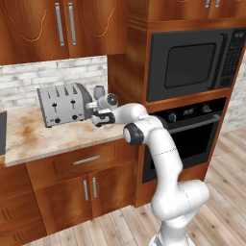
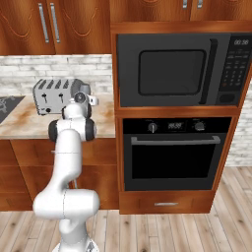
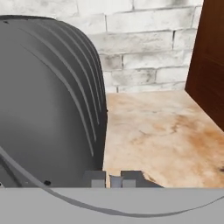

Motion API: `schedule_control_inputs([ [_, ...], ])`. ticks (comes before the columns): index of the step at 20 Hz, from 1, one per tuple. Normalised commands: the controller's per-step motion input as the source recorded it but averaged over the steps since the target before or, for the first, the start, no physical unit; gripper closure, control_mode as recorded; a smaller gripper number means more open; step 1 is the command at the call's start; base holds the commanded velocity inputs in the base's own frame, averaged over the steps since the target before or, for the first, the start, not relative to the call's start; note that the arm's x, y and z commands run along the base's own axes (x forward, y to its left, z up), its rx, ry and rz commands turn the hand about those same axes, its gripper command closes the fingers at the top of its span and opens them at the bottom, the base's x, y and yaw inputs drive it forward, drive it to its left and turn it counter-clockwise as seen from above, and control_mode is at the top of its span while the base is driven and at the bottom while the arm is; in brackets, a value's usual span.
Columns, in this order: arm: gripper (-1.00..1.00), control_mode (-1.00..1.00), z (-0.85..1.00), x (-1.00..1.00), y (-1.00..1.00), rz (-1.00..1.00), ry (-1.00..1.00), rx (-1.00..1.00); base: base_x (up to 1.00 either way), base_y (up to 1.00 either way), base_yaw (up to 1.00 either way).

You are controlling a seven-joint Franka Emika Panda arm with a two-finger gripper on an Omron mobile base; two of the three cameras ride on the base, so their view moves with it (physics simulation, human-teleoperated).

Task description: Retrieve the wine glasses from the counter and place one next to each plate.

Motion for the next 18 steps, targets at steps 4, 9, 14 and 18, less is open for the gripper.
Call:
schedule_control_inputs([
  [4, 1.00, -1.00, 0.17, -0.26, 0.00, 0.00, 0.00, 0.00, 0.00, 0.00, 0.00],
  [9, 1.00, -1.00, 0.02, -0.36, 0.00, 0.00, 0.00, 0.00, 0.00, 0.00, 0.00],
  [14, 1.00, -1.00, 0.00, -0.32, 0.00, 0.00, 0.00, 0.00, 0.00, 0.00, 0.00],
  [18, 1.00, -1.00, 0.34, -0.42, 0.00, 0.00, -0.09, 0.00, 0.00, 0.00, 0.00],
])
